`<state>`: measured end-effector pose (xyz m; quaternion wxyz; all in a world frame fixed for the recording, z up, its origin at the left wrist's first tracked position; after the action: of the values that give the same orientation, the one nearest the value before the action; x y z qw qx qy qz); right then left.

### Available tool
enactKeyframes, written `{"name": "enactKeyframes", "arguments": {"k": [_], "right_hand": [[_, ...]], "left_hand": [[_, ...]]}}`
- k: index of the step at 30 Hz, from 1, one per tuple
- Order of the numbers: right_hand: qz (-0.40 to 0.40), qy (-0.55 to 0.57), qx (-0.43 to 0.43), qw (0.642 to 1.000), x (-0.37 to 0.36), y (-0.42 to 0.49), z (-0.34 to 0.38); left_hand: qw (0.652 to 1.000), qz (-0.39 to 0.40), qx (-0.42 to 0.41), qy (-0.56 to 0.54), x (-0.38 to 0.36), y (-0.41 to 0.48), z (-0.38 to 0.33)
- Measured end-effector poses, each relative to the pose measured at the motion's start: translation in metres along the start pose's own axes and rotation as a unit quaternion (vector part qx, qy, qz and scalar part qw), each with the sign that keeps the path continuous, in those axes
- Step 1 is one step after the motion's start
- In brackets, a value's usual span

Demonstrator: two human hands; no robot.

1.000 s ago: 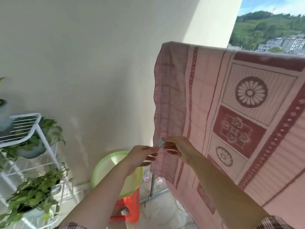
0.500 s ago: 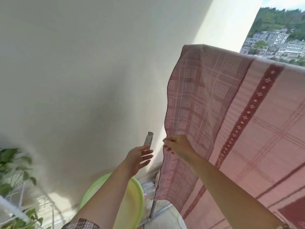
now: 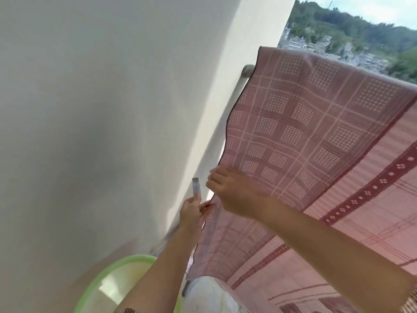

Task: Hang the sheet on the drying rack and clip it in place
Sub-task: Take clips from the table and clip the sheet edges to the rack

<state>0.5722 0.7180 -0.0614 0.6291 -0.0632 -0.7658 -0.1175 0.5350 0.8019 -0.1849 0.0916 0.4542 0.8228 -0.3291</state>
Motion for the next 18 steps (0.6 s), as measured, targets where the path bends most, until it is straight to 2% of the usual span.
{"name": "enactKeyframes", "arguments": {"k": [3, 6, 8, 10, 12, 16, 18], "right_hand": [[0.058, -0.113, -0.016, 0.992, 0.013, 0.025, 0.006], [0.171, -0.149, -0.129, 0.965, 0.036, 0.054, 0.009], [0.258, -0.161, -0.208, 0.930, 0.042, 0.072, 0.001], [0.362, -0.181, -0.296, 0.865, 0.038, 0.083, -0.011], [0.429, -0.175, -0.334, 0.821, 0.032, 0.087, -0.022], [0.446, -0.079, -0.345, 0.822, 0.032, 0.078, -0.028], [0.425, -0.063, -0.346, 0.834, 0.033, 0.078, -0.026]], "left_hand": [[1.000, -0.015, -0.002, -0.007, 0.008, 0.012, -0.008], [1.000, 0.006, 0.019, 0.017, 0.005, 0.021, -0.009], [0.998, 0.032, 0.046, 0.032, -0.002, 0.022, -0.008], [0.997, 0.049, 0.055, 0.035, -0.008, 0.026, -0.010], [0.996, 0.061, 0.059, 0.040, -0.012, 0.030, -0.012], [0.993, 0.077, 0.076, 0.049, -0.019, 0.030, -0.011], [0.992, 0.084, 0.078, 0.042, -0.019, 0.031, -0.010]]}}
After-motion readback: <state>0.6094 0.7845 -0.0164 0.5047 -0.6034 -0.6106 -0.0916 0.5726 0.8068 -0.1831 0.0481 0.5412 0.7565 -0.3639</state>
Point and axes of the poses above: each hand's wrist, its own y-axis towards the middle knuckle, its own x-axis out of the back of the hand, z = x × y, the point moved 2 cm from there along y, towards the middle knuckle, and after that the axes turned 13 degrees about y, right-handed, at the moved point
